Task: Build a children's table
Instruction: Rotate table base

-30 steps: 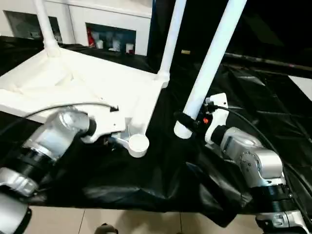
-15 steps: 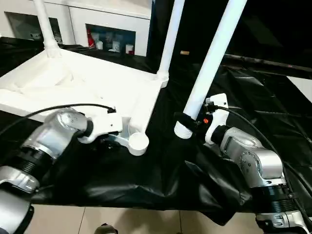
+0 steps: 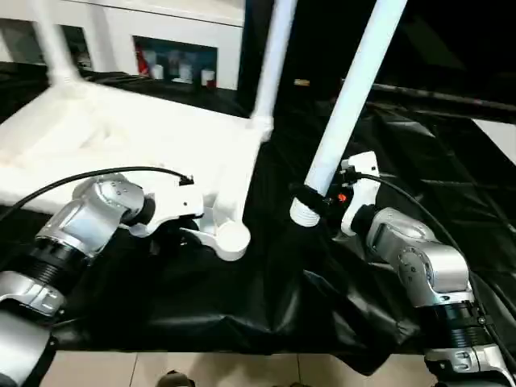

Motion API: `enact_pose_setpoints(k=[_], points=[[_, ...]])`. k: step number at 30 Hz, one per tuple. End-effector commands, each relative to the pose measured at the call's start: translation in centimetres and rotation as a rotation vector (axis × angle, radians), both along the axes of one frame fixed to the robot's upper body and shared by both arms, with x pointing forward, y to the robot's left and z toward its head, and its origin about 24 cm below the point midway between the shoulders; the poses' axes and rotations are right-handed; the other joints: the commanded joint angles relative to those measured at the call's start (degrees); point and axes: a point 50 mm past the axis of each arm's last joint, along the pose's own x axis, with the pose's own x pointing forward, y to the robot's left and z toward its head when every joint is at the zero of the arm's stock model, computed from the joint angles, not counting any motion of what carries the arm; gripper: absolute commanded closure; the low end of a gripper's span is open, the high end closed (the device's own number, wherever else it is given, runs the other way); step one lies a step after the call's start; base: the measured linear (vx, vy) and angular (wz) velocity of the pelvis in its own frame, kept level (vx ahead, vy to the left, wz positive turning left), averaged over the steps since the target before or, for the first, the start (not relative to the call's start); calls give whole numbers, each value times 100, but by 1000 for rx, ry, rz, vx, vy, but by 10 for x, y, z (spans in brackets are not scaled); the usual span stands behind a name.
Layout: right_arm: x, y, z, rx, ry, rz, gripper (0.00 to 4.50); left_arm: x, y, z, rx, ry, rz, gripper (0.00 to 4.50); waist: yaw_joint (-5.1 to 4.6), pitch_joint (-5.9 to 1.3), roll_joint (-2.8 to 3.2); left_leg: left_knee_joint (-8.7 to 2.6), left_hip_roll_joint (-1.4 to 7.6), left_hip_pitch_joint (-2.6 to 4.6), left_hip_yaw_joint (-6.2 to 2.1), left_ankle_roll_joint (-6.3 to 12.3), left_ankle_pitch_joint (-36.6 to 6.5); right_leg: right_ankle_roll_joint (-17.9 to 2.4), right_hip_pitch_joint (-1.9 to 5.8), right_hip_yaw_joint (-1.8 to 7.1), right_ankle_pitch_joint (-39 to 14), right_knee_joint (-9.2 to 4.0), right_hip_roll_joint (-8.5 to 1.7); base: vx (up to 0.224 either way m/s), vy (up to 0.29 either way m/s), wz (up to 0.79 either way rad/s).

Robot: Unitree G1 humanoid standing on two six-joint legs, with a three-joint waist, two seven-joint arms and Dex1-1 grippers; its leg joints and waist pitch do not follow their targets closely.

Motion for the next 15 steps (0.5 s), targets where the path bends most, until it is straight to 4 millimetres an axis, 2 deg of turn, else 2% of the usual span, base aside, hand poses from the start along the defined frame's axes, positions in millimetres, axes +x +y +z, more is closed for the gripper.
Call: enact_pose_setpoints(k=[1, 3, 6, 8, 11, 15], points=[[1, -6, 1, -21, -17, -13, 259, 5, -5, 7, -60, -23, 89, 384, 34, -424, 177, -451, 114, 158, -28, -527, -1582, -1039, 262, 195, -1277, -369, -342, 0, 0, 0], [1, -6, 1, -23, -16, -14, 259, 6, -7, 8, -75, -25, 105, 391, 38, -424, 177, -446, 111, 159, -26, -511, -1578, -1036, 259, 196, -1321, -380, -343, 0, 0, 0], [3, -6, 1, -8, -11, -29, 259, 10, -18, 6, -160, -42, 224, 405, 42, -429, 177, -439, 109, 153, -28, -493, -1546, -1056, 264, 191, -1265, -375, -335, 0, 0, 0], [4, -5, 2, -3, -11, -37, 259, 11, -25, 2, -187, -53, 260, 412, 36, -441, 150, -427, 102, 128, -24, -441, -1427, -1083, 290, 190, -1141, -368, -334, 0, 0, 0], [5, -2, 2, -4, -12, -37, 259, 7, -35, -8, -192, -96, 208, 425, 32, -443, 131, -426, 101, 105, -26, -371, -1299, -1051, 307, 191, -1043, -379, -330, 0, 0, 0], [5, -1, 3, -4, -13, -38, 259, 4, -40, -12, -186, -128, 149, 444, 32, -440, 150, -432, 105, 125, -22, -343, -1320, -1005, 288, 191, -1061, -391, -311, 0, 0, 0]])
